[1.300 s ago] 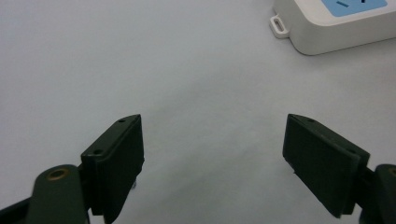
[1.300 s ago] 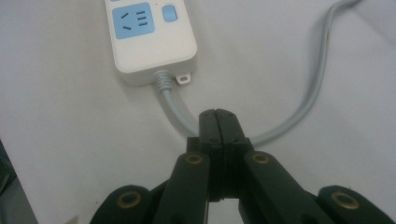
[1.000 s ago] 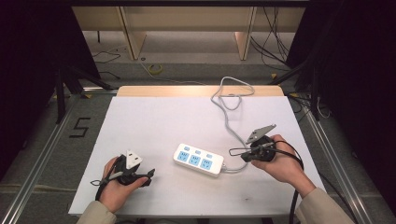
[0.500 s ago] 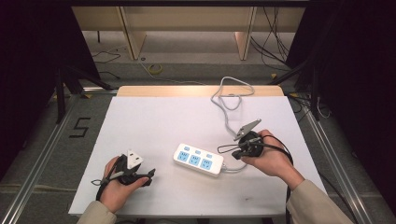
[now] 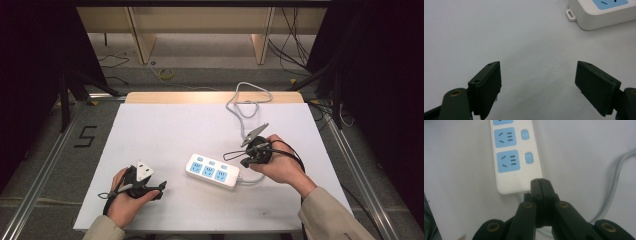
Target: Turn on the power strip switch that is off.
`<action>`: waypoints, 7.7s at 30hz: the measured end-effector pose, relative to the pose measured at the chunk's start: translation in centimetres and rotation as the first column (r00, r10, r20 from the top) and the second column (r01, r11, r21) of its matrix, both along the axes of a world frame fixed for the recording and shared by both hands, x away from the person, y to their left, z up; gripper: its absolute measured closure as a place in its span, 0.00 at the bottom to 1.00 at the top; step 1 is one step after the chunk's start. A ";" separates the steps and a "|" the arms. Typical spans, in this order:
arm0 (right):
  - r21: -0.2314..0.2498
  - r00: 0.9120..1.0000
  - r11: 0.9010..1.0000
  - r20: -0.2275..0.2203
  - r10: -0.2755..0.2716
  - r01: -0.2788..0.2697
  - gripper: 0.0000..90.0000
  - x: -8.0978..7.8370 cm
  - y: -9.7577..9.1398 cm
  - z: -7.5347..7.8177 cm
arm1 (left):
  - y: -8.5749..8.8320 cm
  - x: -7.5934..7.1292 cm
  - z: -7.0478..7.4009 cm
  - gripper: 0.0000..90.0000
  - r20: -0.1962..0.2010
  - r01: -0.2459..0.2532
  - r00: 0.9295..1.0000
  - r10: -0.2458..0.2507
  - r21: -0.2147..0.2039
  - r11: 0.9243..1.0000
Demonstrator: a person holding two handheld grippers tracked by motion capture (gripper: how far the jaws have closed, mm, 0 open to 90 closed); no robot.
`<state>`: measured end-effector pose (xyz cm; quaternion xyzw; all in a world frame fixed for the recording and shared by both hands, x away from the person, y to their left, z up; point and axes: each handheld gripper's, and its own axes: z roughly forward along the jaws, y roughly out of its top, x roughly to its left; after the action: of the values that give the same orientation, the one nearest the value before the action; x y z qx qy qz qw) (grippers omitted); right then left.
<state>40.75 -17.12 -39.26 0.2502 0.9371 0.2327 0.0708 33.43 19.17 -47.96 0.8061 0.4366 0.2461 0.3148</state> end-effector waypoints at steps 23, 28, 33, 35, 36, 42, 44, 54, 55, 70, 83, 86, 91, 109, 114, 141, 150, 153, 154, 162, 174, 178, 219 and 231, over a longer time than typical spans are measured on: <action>-0.030 1.000 0.999 -0.003 0.030 -0.030 1.00 1.3 3.0 0.4 | -0.1 0.0 0.0 0.24 0.003 -0.001 1.000 0.001 -0.008 1.000; -0.038 0.999 0.998 -0.002 0.039 -0.039 1.00 1.7 3.9 0.6 | -0.1 0.1 0.0 0.24 0.000 -0.001 1.000 0.001 -0.005 1.000; -0.050 0.999 0.998 -0.002 0.043 -0.043 1.00 2.0 4.7 0.7 | -0.1 0.0 0.0 0.24 0.003 -0.002 1.000 0.002 -0.007 1.000; -0.050 0.999 0.998 0.001 0.045 -0.045 1.00 2.1 4.9 0.7 | 0.0 0.0 0.1 0.24 0.001 0.000 1.000 0.000 -0.004 1.000; -0.051 0.999 0.997 0.000 0.049 -0.049 1.00 2.1 5.1 0.7 | 0.0 0.0 0.0 0.24 0.002 -0.001 1.000 0.001 -0.004 1.000; -0.054 0.999 0.997 -0.001 0.051 -0.051 1.00 2.3 5.6 0.6 | 0.0 0.1 0.0 0.24 0.005 -0.004 1.000 0.004 -0.010 1.000; -0.057 0.999 0.997 -0.004 0.052 -0.052 1.00 2.3 5.7 0.5 | -0.1 0.1 0.0 0.24 0.004 -0.001 1.000 0.001 -0.006 1.000; -0.072 0.999 0.996 -0.005 0.054 -0.054 1.00 2.7 6.4 0.3 | -0.1 0.1 0.1 0.24 0.006 -0.001 1.000 0.001 -0.006 1.000; -0.073 0.999 0.996 -0.009 0.051 -0.051 1.00 2.8 6.5 0.3 | -0.1 0.1 0.1 0.24 0.007 0.000 1.000 0.000 -0.006 1.000; -0.079 0.999 0.995 -0.012 0.053 -0.054 1.00 3.5 7.5 0.1 | -0.1 0.1 0.1 0.24 0.005 0.000 1.000 0.000 -0.003 1.000; -0.087 0.997 0.993 -0.018 0.075 -0.076 1.00 3.7 9.0 -0.3 | -0.1 0.1 0.0 0.24 0.007 0.000 1.000 0.000 -0.006 1.000; -0.091 0.997 0.993 -0.018 0.077 -0.078 1.00 3.7 9.3 -0.3 | -0.1 0.1 0.0 0.24 0.007 0.001 1.000 -0.001 -0.005 1.000; -0.095 0.997 0.992 -0.021 0.079 -0.081 1.00 3.9 10.0 -0.4 | -0.1 0.1 0.0 0.24 0.009 0.004 1.000 -0.004 -0.006 1.000; -0.100 0.995 0.990 -0.021 0.102 -0.103 1.00 4.2 11.9 -0.9 | -0.3 0.0 0.1 0.24 0.008 0.007 1.000 -0.007 -0.006 1.000; -0.098 0.995 0.990 -0.023 0.097 -0.099 1.00 4.4 12.3 -0.9 | -0.3 0.0 0.1 0.24 0.007 0.008 1.000 -0.008 -0.006 1.000; -0.109 0.997 0.991 -0.043 0.069 -0.073 1.00 6.1 14.3 -2.8 | -0.3 0.1 0.1 0.24 0.010 0.010 1.000 -0.010 -0.008 1.000; -0.117 0.997 0.991 -0.055 0.059 -0.065 1.00 6.3 14.6 -3.4 | -0.3 0.0 0.1 0.25 0.010 0.010 1.000 -0.010 -0.007 1.000; -0.114 0.997 0.991 -0.057 0.058 -0.064 1.00 6.4 14.7 -3.5 | -0.3 0.0 0.1 0.25 0.011 0.011 1.000 -0.011 -0.006 1.000; -0.115 0.997 0.991 -0.059 0.056 -0.063 1.00 6.4 14.8 -3.7 | -0.3 0.0 0.1 0.24 0.011 0.010 1.000 -0.010 -0.005 1.000; -0.121 0.996 0.990 -0.063 0.061 -0.069 1.00 6.6 15.1 -3.9 | -0.3 0.1 0.1 0.24 0.012 0.012 1.000 -0.011 -0.006 1.000; -0.146 0.997 0.988 -0.058 0.046 -0.054 1.00 6.4 15.3 -4.0 | -0.2 0.1 0.1 0.24 0.014 0.013 1.000 -0.013 0.001 1.000; -0.152 0.998 0.987 -0.056 0.036 -0.044 1.00 6.3 15.5 -4.0 | -0.2 0.1 0.1 0.24 0.016 0.011 1.000 -0.011 -0.002 1.000; -0.174 0.999 0.984 -0.044 0.031 -0.038 1.00 6.0 15.7 -4.2 | -0.4 0.2 0.0 0.24 0.015 0.019 1.000 -0.019 0.004 1.000; -0.176 0.999 0.984 -0.027 0.037 -0.041 1.00 5.8 15.7 -4.2 | -0.3 0.2 0.0 0.24 0.017 0.017 1.000 -0.017 0.004 1.000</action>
<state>46.60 -1.45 -43.49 0.2274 0.9595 0.1471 0.0769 33.59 18.85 -47.94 0.8083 0.4266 0.2510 0.3189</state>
